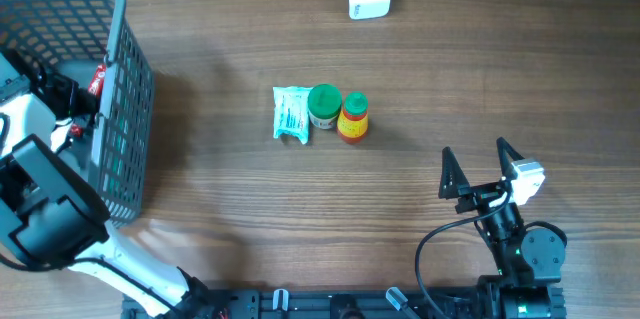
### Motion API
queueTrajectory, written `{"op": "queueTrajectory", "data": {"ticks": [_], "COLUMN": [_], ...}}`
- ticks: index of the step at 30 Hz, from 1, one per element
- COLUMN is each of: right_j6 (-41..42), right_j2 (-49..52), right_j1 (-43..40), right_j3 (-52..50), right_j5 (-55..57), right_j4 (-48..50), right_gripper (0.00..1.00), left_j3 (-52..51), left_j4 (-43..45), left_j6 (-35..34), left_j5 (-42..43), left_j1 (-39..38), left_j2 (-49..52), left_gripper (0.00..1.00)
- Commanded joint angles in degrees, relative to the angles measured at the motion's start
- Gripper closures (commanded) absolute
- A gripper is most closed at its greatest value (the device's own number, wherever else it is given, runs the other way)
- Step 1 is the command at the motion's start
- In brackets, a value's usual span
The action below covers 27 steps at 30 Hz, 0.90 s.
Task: Scan the item barcode
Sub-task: 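Grasp a red item in the basket and lift it with left gripper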
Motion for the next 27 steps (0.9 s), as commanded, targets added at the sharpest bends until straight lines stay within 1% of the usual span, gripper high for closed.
{"op": "queueTrajectory", "data": {"ticks": [1,5,6,8,9,10,12,13,14,15,17,18,19,27], "right_j6": [0.3,0.3,0.4,0.3,0.4,0.4,0.4,0.4,0.4,0.4,0.4,0.3,0.4,0.4], "right_j2": [-0.4,-0.4,-0.4,-0.4,-0.4,-0.4,-0.4,-0.4,-0.4,-0.4,-0.4,-0.4,-0.4,-0.4], "right_j1": [0.4,0.4,0.4,0.4,0.4,0.4,0.4,0.4,0.4,0.4,0.4,0.4,0.4,0.4], "right_j3": [-0.1,-0.1,-0.1,-0.1,0.0,0.0,-0.1,-0.1,-0.1,0.0,-0.1,-0.1,-0.1,-0.1], "right_j5": [0.7,0.7,0.7,0.7,0.7,0.7,0.7,0.7,0.7,0.7,0.7,0.7,0.7,0.7], "right_j4": [0.2,0.2,0.2,0.2,0.2,0.2,0.2,0.2,0.2,0.2,0.2,0.2,0.2,0.2], "right_gripper": [0.00,0.00,0.00,0.00,0.00,0.00,0.00,0.00,0.00,0.00,0.01,0.00,0.00,0.00], "left_j3": [-0.4,-0.4,-0.4,-0.4,-0.4,-0.4,-0.4,-0.4,-0.4,-0.5,-0.8,-0.8,-0.8,-0.8], "left_j4": [0.7,1.0,1.0,0.8,0.6,-0.1,-2.1,-3.0,-4.3,-5.5,-7.0,-8.4,-9.3,-13.0], "left_j6": [-2.1,-2.4,-2.3,-2.4,-2.4,-3.2,-3.8,-3.8,-3.8,-3.8,-3.8,-3.8,-3.8,-4.6], "left_j5": [0.0,1.8,2.4,4.3,5.1,5.4,5.7,5.6,5.4,5.3,5.5,5.5,5.5,2.3], "left_j1": [1.9,3.2,3.3,3.4,3.4,3.4,3.5,3.5,3.6,3.6,3.6,3.6,3.6,3.7], "left_j2": [3.6,6.6,7.3,8.5,8.9,9.2,9.7,9.8,9.8,9.8,9.8,9.8,9.8,9.8], "left_gripper": [0.00,0.00,0.07,0.27,0.29,0.27,0.11,0.07,0.05,0.08,0.09,0.06,0.00,0.00]}}
